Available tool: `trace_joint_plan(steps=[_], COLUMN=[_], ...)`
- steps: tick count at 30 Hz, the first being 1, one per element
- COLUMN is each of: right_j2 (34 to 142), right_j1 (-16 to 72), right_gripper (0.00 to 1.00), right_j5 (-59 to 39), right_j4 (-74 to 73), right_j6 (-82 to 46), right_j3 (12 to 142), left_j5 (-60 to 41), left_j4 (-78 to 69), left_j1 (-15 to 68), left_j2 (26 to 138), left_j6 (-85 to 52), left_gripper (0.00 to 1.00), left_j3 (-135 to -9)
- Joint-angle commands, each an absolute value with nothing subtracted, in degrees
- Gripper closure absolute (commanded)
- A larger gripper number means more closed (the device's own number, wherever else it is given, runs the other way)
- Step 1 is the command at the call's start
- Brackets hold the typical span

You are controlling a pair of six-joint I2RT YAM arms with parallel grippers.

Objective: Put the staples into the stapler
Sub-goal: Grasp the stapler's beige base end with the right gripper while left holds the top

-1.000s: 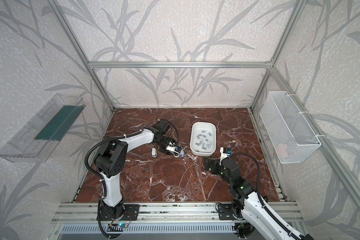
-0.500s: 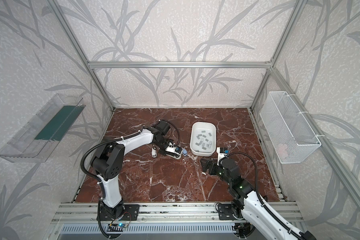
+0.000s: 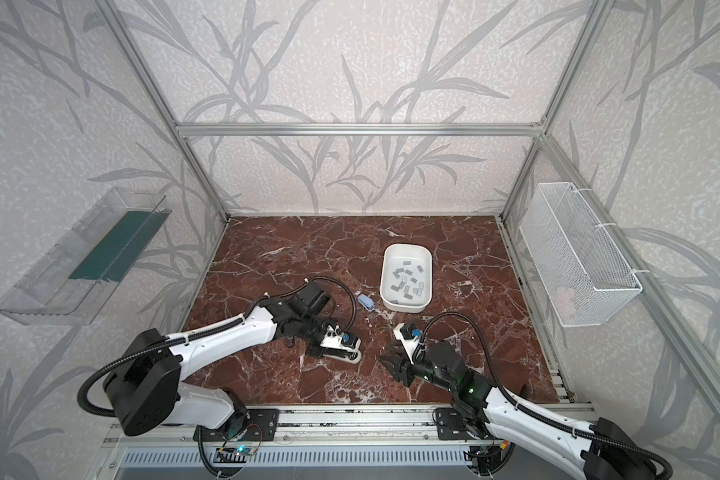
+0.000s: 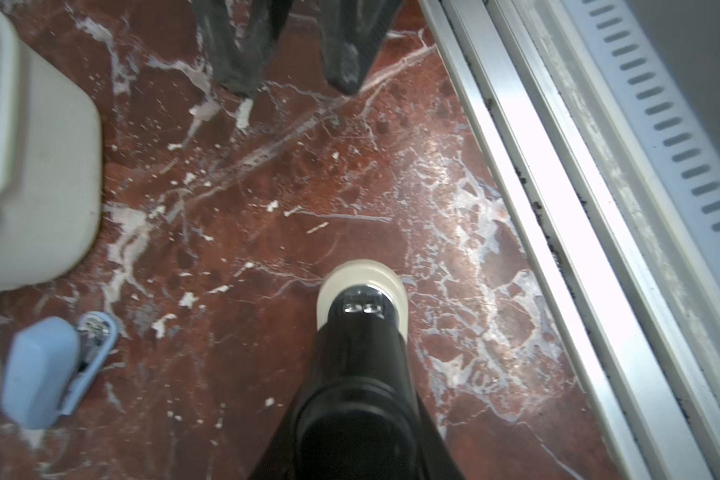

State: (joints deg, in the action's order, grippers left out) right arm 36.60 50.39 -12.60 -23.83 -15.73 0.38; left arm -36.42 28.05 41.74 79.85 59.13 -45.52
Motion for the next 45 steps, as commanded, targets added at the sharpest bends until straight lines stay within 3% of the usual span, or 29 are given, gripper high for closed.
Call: trace_joint_plan(steps=[1, 9, 14, 21, 26, 34, 38, 45], right_j2=[34.52, 38.77, 48.72, 59.28, 60.28, 65.73, 65.7, 64.91], right_j1=[53.12, 58.27, 58.29, 58.27, 58.27, 58.27, 58.32, 58.32], right_gripper=[0.55, 0.49, 0.55, 0.54, 0.44, 0.54, 0.63, 0.7], right_j5=[-15.23, -16.63, -16.13, -13.39, -13.43, -15.36, -16.47, -18.3], right_j4=[-30.34, -32.98, -36.61, -41.65, -40.69, -45.19, -45.27, -44.76], right_j6=[-8.23, -4.41, -3.67, -3.69, -2.35, -1.68, -1.59, -1.82], right_j3=[-0.34, 1.86, 5.62, 10.19, 11.51, 12.47, 12.84, 13.18], left_j5=[-42.8, -43.01, -44.19, -44.17, -45.18, -49.01, -51.29, -53.47], left_j4=[20.36, 18.67, 14.67, 18.0, 19.47, 18.68, 18.0, 14.91], left_j1=[42.19, 42.59, 42.59, 42.64, 42.77, 42.73, 42.72, 42.74], left_j2=[76.02, 75.82, 74.1, 74.16, 74.74, 71.81, 69.02, 67.34], left_j6=[52.16, 47.91, 46.32, 46.5, 46.85, 44.33, 43.97, 42.32], left_gripper=[1.0, 1.0, 1.0, 1.0, 1.0, 1.0, 1.0, 1.0], left_j3=[-43.37, -42.23, -40.48, -41.86, -42.94, -43.82, -42.97, -41.47])
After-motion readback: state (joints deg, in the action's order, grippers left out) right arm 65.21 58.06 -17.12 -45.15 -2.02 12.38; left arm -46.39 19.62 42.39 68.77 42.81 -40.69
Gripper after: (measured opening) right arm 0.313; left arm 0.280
